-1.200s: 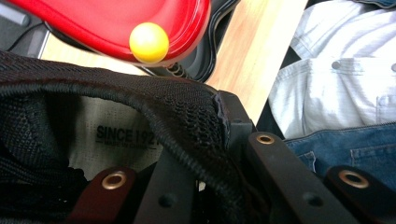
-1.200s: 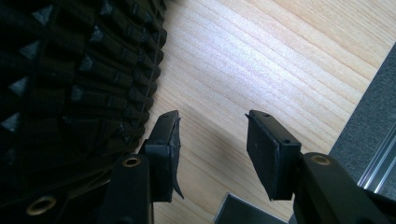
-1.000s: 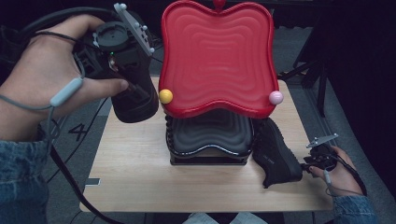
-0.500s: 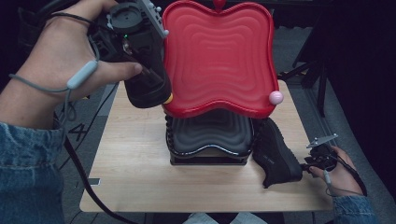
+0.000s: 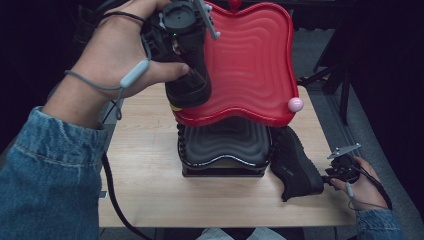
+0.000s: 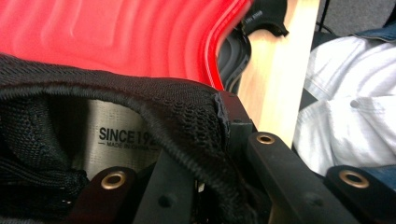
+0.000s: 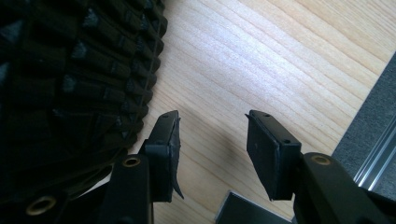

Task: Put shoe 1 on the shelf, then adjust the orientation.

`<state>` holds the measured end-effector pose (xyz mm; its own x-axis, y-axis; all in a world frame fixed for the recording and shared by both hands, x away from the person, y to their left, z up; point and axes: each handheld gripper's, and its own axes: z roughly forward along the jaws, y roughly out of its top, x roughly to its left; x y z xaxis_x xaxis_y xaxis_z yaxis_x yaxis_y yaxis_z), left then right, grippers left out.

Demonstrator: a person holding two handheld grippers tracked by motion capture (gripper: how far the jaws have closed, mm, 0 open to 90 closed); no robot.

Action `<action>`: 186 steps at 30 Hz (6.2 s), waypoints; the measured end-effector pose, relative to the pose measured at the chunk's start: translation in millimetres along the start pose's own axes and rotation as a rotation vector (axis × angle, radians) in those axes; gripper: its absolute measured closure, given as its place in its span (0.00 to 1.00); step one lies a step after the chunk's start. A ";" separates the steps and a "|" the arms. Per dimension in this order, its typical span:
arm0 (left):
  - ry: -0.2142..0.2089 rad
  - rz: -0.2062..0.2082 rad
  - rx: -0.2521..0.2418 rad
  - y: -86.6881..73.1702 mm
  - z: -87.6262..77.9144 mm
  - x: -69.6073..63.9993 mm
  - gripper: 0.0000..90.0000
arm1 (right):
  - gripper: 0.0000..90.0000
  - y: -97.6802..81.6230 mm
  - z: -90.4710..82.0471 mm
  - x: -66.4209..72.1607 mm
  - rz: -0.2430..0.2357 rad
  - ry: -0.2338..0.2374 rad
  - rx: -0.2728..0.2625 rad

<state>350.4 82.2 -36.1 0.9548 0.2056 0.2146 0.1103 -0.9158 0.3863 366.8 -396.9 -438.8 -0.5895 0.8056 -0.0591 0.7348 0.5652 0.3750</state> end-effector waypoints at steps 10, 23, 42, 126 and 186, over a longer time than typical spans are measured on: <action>0.011 0.053 -0.016 19.9 17.6 2.4 0.95 | 0.61 -0.3 -1.0 0.2 0.000 0.005 -0.004; -0.003 0.120 -0.010 34.8 35.7 -1.0 0.94 | 0.60 0.2 -0.2 1.9 -0.009 0.007 0.003; 0.010 0.036 -0.023 26.8 70.2 7.4 0.94 | 0.59 0.4 1.3 2.1 -0.015 0.013 0.003; -0.072 -0.439 -0.022 -230.7 261.2 -18.1 0.35 | 0.66 -1.7 -20.7 -5.1 0.017 0.038 0.031; 0.003 -0.496 0.015 -239.7 308.2 -39.5 0.28 | 0.98 7.1 -70.7 6.6 0.008 -0.234 -0.106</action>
<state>371.3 187.2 -413.6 0.7855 0.6187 0.0107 0.5553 -0.7124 0.4291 344.5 -400.1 -371.1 -0.4812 0.8361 -0.2633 0.6926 0.5467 0.4706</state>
